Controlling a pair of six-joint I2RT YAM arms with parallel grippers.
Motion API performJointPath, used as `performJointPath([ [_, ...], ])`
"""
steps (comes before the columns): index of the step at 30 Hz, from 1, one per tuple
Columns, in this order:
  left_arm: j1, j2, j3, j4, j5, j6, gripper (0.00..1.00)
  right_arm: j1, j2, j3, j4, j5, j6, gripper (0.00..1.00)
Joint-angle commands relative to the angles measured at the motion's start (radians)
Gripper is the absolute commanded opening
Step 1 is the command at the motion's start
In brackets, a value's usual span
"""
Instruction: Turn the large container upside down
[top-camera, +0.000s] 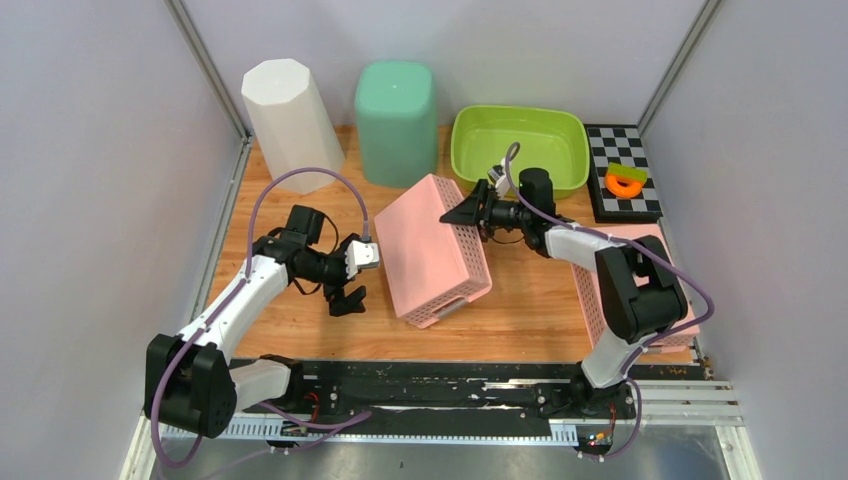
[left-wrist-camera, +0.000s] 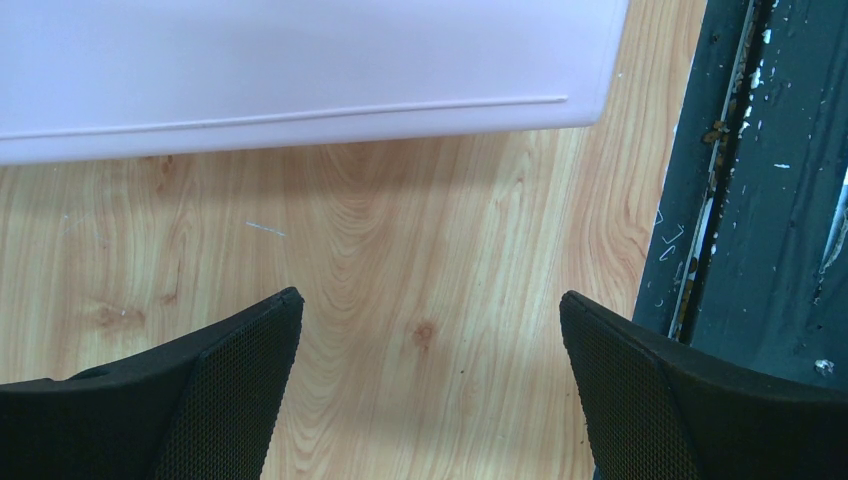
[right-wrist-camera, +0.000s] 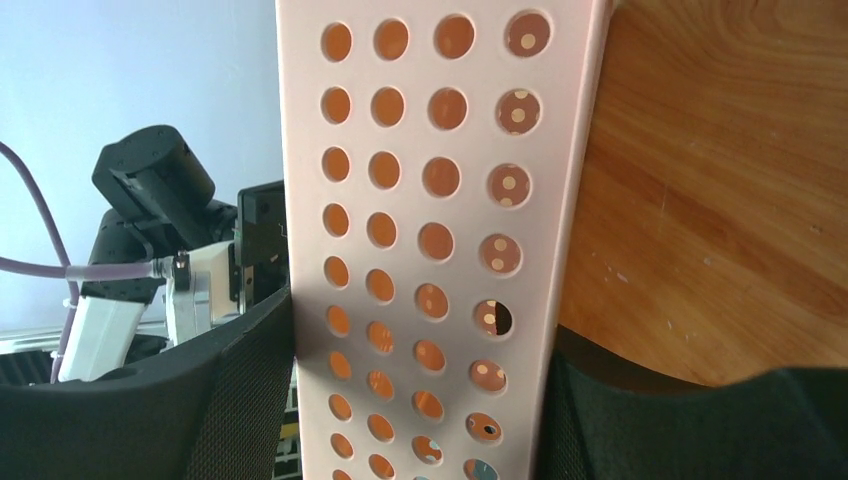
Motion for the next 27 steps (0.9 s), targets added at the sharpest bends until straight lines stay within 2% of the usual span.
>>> performJointPath([
  [1,0.009,-0.012,0.024,-0.005,0.005,0.013,1.0,0.019,0.088,-0.041,-0.053,0.293,-0.072,0.67],
  [5,0.009,-0.013,0.025,-0.007,0.004,0.012,1.0,0.044,0.091,-0.06,-0.03,0.3,-0.06,0.68],
  [13,0.009,-0.016,0.025,-0.007,0.005,0.012,1.0,0.072,0.099,-0.047,-0.012,0.244,-0.091,0.78],
  [27,0.009,-0.02,0.025,-0.011,0.009,0.014,1.0,0.072,0.125,-0.003,-0.079,0.169,-0.194,0.79],
])
